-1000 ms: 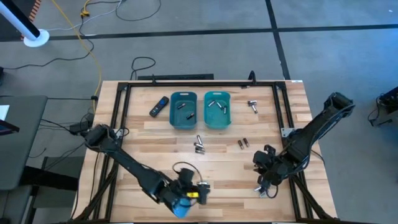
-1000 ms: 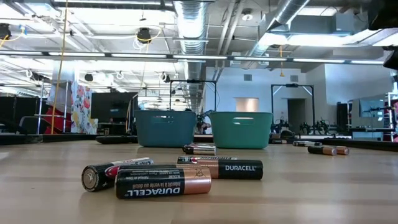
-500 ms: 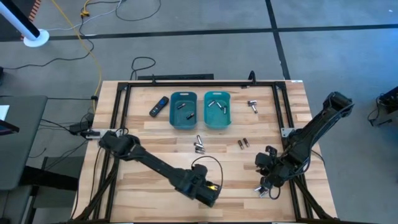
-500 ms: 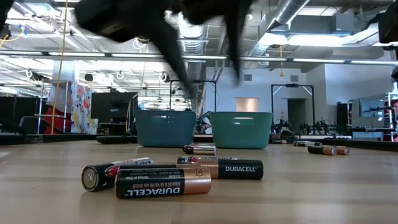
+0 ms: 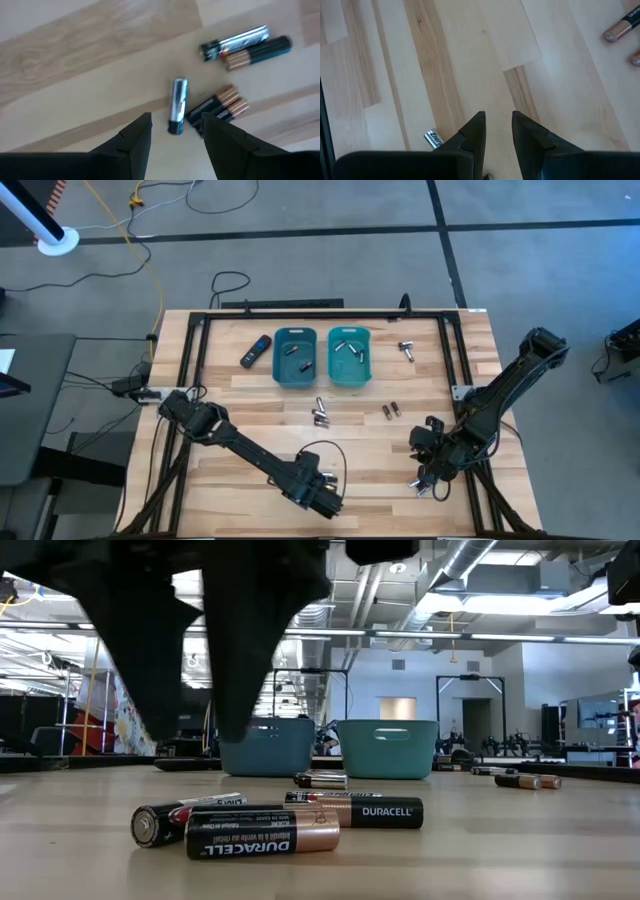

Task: Sort batteries
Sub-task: Put the silver battery into the green bin

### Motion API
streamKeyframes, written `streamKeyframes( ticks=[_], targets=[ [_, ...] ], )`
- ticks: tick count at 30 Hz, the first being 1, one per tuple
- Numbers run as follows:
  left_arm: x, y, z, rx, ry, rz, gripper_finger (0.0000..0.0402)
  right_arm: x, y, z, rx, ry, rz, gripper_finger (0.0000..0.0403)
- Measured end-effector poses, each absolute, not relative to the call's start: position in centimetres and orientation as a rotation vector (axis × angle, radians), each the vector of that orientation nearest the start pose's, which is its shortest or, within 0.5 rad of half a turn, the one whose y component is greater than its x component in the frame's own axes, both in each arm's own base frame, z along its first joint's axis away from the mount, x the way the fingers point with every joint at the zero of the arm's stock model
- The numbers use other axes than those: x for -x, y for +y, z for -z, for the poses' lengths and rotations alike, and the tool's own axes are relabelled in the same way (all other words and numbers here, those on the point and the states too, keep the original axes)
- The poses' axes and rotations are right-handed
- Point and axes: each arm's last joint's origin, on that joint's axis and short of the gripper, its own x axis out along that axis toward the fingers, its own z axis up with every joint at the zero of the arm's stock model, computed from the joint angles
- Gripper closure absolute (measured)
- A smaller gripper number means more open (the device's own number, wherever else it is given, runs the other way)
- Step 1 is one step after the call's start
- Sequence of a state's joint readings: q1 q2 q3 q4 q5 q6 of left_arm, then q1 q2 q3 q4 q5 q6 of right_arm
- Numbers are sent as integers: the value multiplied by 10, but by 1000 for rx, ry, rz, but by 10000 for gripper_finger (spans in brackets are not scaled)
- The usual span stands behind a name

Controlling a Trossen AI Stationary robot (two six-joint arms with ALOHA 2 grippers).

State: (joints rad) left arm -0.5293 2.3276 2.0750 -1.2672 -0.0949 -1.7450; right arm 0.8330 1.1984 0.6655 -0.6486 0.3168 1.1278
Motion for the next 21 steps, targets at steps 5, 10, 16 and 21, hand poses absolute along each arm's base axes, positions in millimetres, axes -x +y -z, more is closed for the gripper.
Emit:
streamKeyframes(
  ticks=[5, 10, 16, 21],
  targets=[
    [-400, -225, -196, 906, 1249, -899, 235, -142, 143, -188, -364, 1075, 149, 291],
    [-407, -220, -185, 878, 1275, -879, 235, -142, 143, -188, -363, 1075, 148, 291],
    [-411, -217, -173, 881, 1312, -891, 235, -142, 144, -189, -365, 1072, 141, 291],
    [-406, -214, -168, 863, 1342, -951, 235, -142, 144, -189, -361, 1073, 141, 291]
  ],
)
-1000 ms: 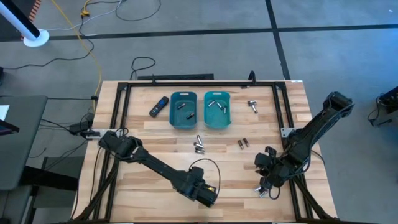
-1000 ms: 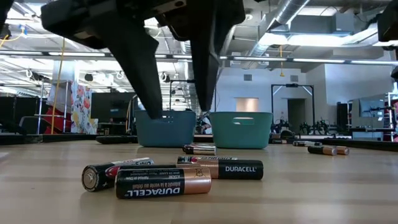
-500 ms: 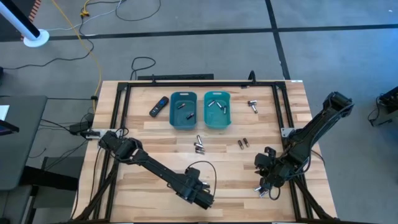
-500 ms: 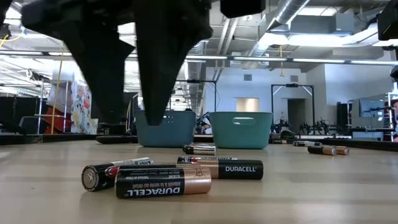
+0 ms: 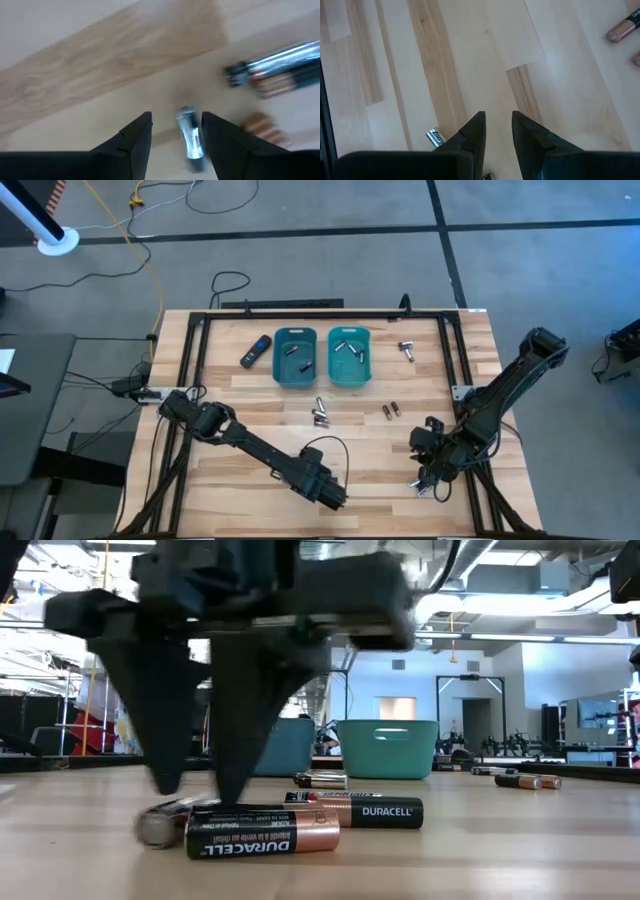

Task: Sort batteries
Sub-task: Put the silver battery into the green bin

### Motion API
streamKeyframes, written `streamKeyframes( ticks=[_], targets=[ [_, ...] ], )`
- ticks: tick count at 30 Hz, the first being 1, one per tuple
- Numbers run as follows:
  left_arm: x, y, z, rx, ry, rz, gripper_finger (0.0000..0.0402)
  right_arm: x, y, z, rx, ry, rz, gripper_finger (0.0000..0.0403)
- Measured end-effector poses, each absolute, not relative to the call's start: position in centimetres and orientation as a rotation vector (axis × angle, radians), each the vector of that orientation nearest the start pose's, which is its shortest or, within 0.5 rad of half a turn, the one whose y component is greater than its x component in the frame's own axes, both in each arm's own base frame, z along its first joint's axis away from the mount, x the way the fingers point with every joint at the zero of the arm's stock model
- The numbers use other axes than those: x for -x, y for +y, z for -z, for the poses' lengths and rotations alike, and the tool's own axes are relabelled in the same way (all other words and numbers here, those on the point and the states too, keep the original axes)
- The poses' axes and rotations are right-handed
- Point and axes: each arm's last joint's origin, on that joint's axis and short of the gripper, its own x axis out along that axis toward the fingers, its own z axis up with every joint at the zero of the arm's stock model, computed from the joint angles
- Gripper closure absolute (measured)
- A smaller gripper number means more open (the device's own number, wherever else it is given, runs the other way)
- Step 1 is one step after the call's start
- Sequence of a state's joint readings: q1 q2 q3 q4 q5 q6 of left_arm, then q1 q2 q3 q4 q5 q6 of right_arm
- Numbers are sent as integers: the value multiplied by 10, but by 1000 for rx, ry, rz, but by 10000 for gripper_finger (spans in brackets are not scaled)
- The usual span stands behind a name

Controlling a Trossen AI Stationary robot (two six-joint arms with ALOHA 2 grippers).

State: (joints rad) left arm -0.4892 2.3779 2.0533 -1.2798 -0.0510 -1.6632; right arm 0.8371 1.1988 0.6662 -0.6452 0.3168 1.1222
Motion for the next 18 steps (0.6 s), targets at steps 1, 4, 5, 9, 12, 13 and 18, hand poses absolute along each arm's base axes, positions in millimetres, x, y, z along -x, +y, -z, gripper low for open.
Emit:
streamKeyframes(
  ticks=[1, 4, 5, 9, 12, 13, 18],
  targets=[
    [-406, -215, -166, 874, 1355, -940, 235, -142, 144, -189, -360, 1073, 139, 291],
    [-408, -216, -159, 904, 1346, -911, 235, -142, 144, -189, -357, 1073, 138, 291],
    [-407, -216, -158, 905, 1347, -914, 235, -142, 144, -189, -356, 1073, 138, 291],
    [-404, -215, -151, 946, 1338, -955, 235, -142, 144, -189, -353, 1074, 137, 291],
    [-403, -215, -151, 972, 1357, -977, 235, -142, 144, -189, -349, 1074, 135, 291],
    [-403, -215, -151, 979, 1361, -981, 235, -142, 144, -189, -344, 1074, 130, 291],
    [-402, -215, -150, 1004, 1352, -1023, 235, -142, 144, -189, -332, 1075, 124, 291]
  ],
)
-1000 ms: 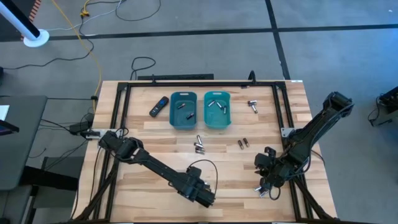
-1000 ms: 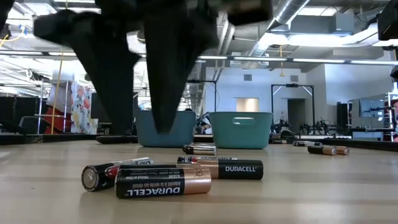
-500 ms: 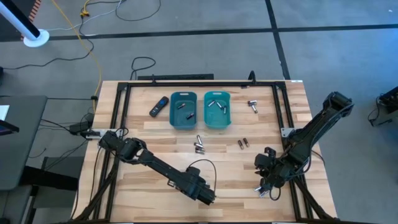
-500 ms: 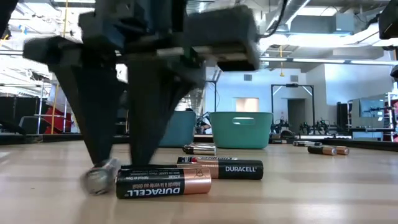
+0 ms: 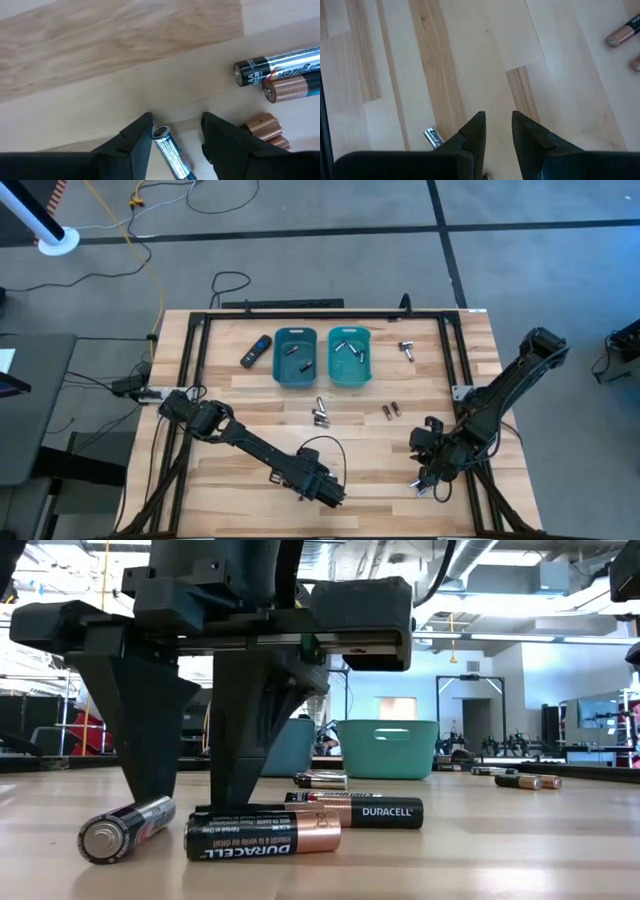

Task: Sort batteries
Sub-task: Put the silver battery into the green bin

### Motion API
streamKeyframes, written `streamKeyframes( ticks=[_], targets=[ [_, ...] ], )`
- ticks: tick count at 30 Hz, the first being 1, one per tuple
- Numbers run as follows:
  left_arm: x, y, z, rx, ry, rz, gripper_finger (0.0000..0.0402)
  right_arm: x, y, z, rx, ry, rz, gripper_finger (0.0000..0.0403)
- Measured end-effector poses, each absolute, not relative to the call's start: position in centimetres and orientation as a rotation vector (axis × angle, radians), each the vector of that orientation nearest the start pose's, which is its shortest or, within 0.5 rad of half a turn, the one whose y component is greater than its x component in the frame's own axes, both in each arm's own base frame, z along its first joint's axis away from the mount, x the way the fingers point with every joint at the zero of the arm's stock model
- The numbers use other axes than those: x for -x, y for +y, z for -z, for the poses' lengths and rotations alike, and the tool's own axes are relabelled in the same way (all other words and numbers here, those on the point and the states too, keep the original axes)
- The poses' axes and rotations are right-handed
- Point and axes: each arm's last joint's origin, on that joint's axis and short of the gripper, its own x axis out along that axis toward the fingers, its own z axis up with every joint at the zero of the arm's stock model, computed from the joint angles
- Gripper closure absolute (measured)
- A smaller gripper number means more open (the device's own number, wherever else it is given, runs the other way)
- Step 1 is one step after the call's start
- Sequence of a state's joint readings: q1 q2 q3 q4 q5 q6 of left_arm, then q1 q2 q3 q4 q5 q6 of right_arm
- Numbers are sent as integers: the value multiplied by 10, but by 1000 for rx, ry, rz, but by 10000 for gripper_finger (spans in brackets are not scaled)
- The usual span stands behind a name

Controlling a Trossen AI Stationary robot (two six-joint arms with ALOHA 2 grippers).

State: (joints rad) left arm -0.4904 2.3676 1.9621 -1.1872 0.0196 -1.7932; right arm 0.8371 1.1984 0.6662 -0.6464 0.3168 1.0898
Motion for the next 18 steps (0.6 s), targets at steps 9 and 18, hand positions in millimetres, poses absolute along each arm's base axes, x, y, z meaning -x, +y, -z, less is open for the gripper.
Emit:
streamKeyframes(
  ticks=[9, 18],
  targets=[
    [-396, -214, -148, 1015, 1347, -1129, 235, -142, 144, -189, -325, 1075, 120, 291],
    [-390, -217, -149, 1032, 1303, -1226, 235, -142, 144, -189, -318, 1073, 112, 291]
  ],
)
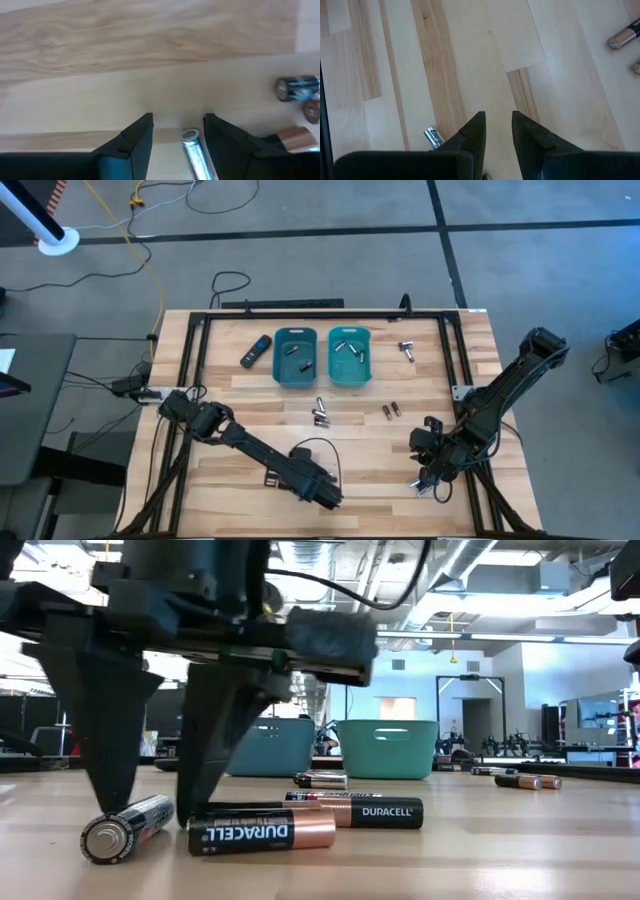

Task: Sort batteries
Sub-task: Put the silver battery into the green bin

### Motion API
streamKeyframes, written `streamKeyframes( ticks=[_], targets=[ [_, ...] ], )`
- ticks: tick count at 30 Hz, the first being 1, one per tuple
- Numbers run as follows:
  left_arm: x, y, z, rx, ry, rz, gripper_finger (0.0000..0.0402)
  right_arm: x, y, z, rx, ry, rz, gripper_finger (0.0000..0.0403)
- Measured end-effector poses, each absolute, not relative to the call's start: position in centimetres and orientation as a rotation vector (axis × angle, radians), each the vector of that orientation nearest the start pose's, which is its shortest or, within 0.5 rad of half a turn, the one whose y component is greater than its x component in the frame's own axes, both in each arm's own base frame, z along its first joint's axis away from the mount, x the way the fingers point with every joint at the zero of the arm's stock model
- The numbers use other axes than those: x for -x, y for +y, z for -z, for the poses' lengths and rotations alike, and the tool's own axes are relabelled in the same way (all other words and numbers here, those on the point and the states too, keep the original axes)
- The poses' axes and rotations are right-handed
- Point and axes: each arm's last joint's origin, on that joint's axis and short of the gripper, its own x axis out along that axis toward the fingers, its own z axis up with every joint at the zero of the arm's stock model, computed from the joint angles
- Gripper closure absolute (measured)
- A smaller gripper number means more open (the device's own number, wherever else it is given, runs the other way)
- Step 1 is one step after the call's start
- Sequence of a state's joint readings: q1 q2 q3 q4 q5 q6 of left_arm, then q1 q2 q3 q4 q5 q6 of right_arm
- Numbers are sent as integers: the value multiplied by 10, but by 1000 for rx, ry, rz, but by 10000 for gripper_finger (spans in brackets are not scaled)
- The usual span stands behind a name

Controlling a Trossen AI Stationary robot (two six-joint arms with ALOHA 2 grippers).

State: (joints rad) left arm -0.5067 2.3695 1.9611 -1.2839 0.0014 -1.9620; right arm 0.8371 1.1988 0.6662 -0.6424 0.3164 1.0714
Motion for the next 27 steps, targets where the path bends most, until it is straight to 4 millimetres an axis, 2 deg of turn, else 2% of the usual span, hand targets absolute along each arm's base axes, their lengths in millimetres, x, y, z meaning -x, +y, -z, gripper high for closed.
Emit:
streamKeyframes(
  ticks=[5, 10, 16, 22, 27],
  targets=[
    [-384, -225, -159, 1064, 1222, -1295, 235, -142, 144, -189, -319, 1073, 111, 291],
    [-373, -245, -175, 1175, 1110, -1333, 235, -142, 144, -189, -320, 1072, 110, 291],
    [-366, -266, -176, 1231, 1084, -1279, 235, -142, 144, -189, -319, 1073, 110, 291],
    [-360, -271, -176, 1138, 1076, -1229, 235, -142, 144, -189, -321, 1072, 110, 291],
    [-359, -277, -186, 996, 1173, -1069, 235, -143, 145, -189, -329, 1065, 104, 291]
  ],
)
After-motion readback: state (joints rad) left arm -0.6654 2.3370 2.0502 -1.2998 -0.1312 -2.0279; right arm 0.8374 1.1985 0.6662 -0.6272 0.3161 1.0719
